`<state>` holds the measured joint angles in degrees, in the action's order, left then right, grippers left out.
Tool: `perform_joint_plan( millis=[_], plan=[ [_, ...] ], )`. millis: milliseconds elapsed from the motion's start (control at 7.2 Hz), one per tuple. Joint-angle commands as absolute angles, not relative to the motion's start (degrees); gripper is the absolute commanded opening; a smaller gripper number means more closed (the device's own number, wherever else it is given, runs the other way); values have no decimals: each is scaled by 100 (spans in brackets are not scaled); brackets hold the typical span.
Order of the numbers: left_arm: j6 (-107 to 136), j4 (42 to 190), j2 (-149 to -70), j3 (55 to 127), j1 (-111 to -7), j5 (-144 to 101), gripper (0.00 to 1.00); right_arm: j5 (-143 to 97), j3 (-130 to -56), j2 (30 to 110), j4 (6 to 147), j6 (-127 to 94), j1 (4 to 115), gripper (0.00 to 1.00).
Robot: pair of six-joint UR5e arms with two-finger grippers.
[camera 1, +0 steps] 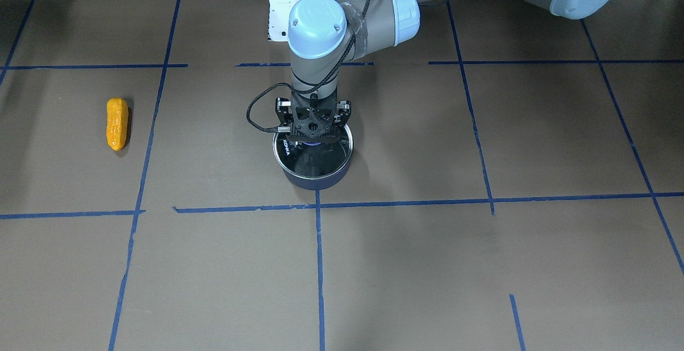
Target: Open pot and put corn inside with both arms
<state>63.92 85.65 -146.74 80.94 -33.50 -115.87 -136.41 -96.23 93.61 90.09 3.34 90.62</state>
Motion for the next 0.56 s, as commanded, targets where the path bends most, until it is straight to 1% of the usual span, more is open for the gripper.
perform_joint_plan(
  millis=[0,278,417],
  plan=[
    [6398,8526,-14678,8173,-3375,-11567,25,-13649,-9624,9360,9009,334,9062,100],
    [6407,8464,-14643,8384,-3419,-11566,25,-13667,-9624,9360,9017,325,9062,100],
    [6399,8299,-14625,8559,-3480,-11575,24,-13806,-9650,9230,9087,290,9062,100]
  ],
)
